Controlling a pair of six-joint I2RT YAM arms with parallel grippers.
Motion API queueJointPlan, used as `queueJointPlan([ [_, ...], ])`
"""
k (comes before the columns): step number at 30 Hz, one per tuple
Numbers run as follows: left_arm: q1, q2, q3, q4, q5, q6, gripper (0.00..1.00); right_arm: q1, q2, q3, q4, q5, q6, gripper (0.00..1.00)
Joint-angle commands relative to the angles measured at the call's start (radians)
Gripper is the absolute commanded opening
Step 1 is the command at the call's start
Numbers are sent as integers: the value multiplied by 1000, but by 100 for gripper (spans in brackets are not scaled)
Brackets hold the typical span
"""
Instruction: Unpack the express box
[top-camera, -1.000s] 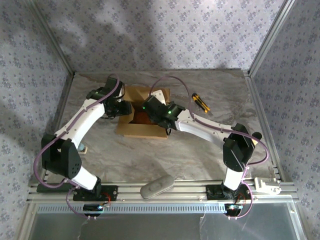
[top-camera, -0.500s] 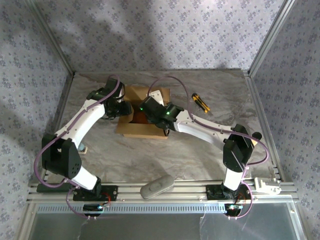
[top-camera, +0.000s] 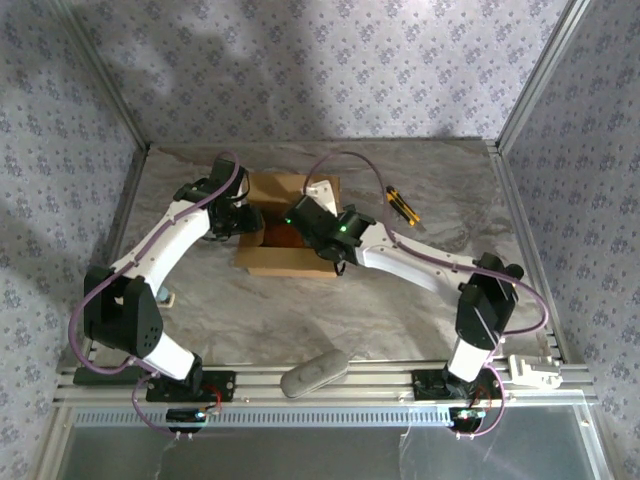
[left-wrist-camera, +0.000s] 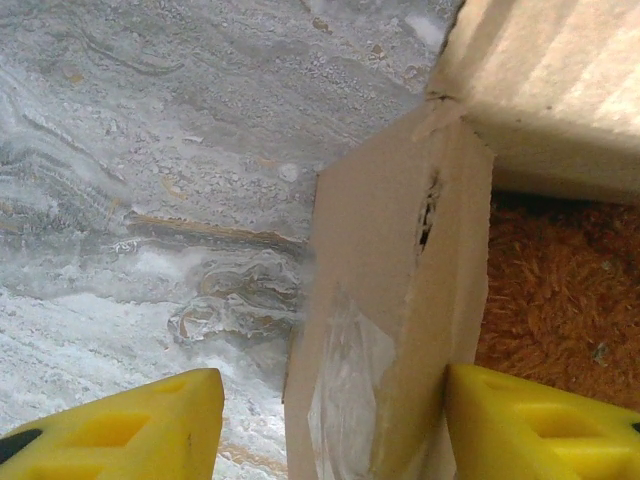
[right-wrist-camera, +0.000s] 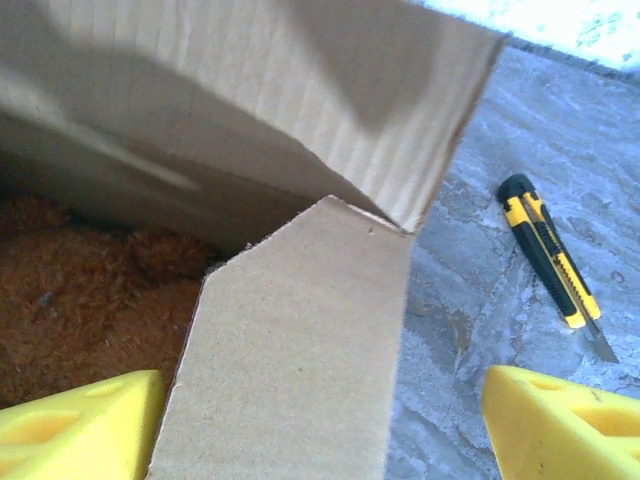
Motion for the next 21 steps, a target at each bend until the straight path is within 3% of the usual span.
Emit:
queueJointPlan([
  [1,23,-12,-20,-43,-35,10,59,-8,-76,-33,-65,70,23,83],
  [9,34,-15,-29,-48,-43,11,60,-38,-175,-105,-84,73,48,85],
  [21,35,-35,-38,-13,4,1,60,-174,-221,-311,10,-59,98,85],
])
